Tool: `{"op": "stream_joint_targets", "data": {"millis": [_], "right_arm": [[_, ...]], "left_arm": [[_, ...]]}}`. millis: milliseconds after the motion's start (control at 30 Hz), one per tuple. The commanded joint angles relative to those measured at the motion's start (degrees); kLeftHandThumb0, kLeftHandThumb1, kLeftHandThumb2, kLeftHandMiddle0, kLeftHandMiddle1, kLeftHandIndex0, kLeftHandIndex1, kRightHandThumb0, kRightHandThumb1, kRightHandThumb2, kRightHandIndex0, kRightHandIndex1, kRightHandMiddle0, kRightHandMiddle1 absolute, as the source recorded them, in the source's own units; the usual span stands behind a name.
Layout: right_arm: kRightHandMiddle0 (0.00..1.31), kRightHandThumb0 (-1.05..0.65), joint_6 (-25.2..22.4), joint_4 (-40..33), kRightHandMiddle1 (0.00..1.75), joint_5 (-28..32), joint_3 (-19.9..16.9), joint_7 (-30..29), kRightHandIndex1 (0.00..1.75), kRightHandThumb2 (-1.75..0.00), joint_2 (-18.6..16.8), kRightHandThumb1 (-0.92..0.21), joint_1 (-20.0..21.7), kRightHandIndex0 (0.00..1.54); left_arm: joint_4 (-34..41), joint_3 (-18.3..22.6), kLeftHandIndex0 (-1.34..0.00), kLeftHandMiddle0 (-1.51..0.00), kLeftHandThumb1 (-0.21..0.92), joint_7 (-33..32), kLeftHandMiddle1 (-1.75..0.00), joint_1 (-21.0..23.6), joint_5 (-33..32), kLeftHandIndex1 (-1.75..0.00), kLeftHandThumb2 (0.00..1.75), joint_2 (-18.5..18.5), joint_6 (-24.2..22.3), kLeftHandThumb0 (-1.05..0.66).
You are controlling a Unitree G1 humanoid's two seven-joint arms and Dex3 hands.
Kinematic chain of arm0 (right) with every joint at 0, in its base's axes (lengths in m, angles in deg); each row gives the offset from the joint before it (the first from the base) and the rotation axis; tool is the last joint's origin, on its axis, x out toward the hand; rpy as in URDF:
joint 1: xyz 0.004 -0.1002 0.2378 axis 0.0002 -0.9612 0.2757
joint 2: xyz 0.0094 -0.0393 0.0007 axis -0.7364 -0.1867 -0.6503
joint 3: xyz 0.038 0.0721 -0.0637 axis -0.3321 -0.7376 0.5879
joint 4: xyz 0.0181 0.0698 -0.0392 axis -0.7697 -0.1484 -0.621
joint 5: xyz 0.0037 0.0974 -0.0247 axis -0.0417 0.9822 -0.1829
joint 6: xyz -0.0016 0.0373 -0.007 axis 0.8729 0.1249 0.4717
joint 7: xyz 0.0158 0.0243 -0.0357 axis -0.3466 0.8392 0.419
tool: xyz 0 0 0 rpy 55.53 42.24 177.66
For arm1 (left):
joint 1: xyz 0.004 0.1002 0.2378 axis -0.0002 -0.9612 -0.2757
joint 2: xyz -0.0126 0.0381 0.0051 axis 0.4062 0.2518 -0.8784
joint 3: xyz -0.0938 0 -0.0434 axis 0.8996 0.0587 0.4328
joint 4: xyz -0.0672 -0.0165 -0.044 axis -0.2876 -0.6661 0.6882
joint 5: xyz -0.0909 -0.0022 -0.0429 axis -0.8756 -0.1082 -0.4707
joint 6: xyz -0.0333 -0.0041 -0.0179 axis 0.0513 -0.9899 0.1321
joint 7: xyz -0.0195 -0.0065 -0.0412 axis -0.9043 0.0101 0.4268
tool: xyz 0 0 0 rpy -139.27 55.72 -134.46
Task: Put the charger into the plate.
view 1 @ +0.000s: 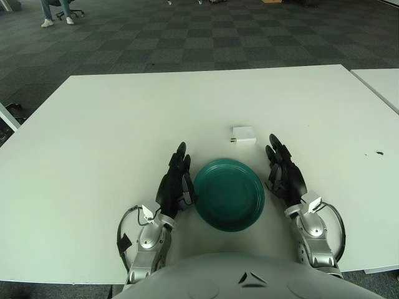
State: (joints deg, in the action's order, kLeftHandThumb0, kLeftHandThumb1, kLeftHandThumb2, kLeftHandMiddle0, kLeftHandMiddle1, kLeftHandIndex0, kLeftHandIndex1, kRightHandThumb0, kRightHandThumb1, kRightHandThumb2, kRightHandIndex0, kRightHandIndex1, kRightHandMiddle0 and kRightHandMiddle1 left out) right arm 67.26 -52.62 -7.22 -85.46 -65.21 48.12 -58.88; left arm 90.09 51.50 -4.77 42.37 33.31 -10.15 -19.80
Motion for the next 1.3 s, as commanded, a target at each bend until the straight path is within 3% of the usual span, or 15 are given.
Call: {"op": "stream_joint_targets", "data": {"millis": [0,100,167,300,367,433,600,833,933,1100,1267], "right_arm": [[0.01,-1.03,-3.91,1.68,0.04,-0.22,-2.41,-0.64,0.0,-1.01,2.16,-0.92,1.73,0.02],[0.04,-1.0,-6.72,1.23,0.11,-4.01,-4.27,-3.65,0.01,-0.97,4.66,-0.92,8.64,0.05],[0.02,-0.98,-7.54,0.96,0.29,-5.65,-4.49,-4.7,0.01,-0.92,5.12,-0.92,10.26,0.08],[0.0,-0.95,-10.53,-1.67,0.46,-12.37,-3.7,-8.77,0.01,-0.83,6.26,-0.92,13.94,0.13],[0.0,-0.94,-15.75,-4.86,0.54,-24.13,-1.36,-11.58,0.02,-0.75,10.07,-0.92,18.54,0.16],[0.0,-0.93,-19.13,-6.22,0.61,-31.75,0.36,-13.13,0.02,-0.67,12.39,-0.92,21.27,0.2],[0.0,-0.92,-24.48,-6.04,0.72,-38.29,3.09,-11.75,0.02,-0.51,13.85,-0.92,26.83,0.25],[0.0,-0.9,-29.72,-2.57,0.74,-43.89,9.23,-4.24,0.01,-0.41,15.72,-0.92,37.55,0.25],[0.0,-0.89,-30.33,-2.16,0.7,-45.37,11.25,-2.0,0.0,-0.38,16.59,-0.92,39.47,0.24],[0.0,-0.9,-28.95,2.12,0.65,-50.0,16.72,1.55,0.0,-0.34,19.12,-0.92,44.55,0.21],[0.0,-0.91,-26.71,6.62,0.55,-51.67,19.51,2.93,0.0,-0.34,20.11,-0.92,48.84,0.19]], "left_arm": [[-0.71,-0.03,0.0,0.0,0.92,0.55,0.0,0.4,-0.8,0.0,1.15,-0.22,-0.37,-1.05],[-1.17,-0.15,0.0,0.0,0.92,1.38,0.0,0.54,-1.27,0.0,1.14,-0.07,0.15,-1.05],[-1.32,-0.18,0.0,0.0,0.92,1.6,0.0,0.63,-1.36,0.0,1.13,-0.01,0.27,-1.05],[-1.49,-0.28,0.0,0.0,0.92,1.97,0.0,0.78,-1.56,0.0,1.15,-0.2,0.41,-1.05],[-0.96,-0.65,0.0,0.0,0.92,0.53,0.0,0.38,-1.1,0.0,1.17,-1.55,0.39,-1.05],[-0.43,-0.98,0.0,0.0,0.92,-0.93,0.0,-0.03,-0.21,0.0,1.19,-2.58,0.22,-1.05],[0.87,-0.98,0.0,0.0,0.92,-3.05,0.0,-0.62,0.52,0.0,1.23,-3.5,-1.65,-1.05],[1.51,-1.23,-0.06,-0.01,0.92,-4.94,-0.01,-0.91,0.32,-0.03,1.2,-3.64,-2.32,-1.05],[1.79,-1.58,-0.08,-0.03,0.92,-5.41,-0.01,-1.08,0.32,-0.05,1.18,-3.59,-2.35,-1.05],[-0.22,-2.41,-0.06,-0.01,0.92,-6.11,0.0,-0.49,5.28,-0.05,1.17,-1.84,2.53,-1.05],[-3.16,-2.63,-0.01,0.0,0.92,-5.7,0.0,0.75,8.33,-0.02,1.13,-0.81,7.19,-1.05]]}}
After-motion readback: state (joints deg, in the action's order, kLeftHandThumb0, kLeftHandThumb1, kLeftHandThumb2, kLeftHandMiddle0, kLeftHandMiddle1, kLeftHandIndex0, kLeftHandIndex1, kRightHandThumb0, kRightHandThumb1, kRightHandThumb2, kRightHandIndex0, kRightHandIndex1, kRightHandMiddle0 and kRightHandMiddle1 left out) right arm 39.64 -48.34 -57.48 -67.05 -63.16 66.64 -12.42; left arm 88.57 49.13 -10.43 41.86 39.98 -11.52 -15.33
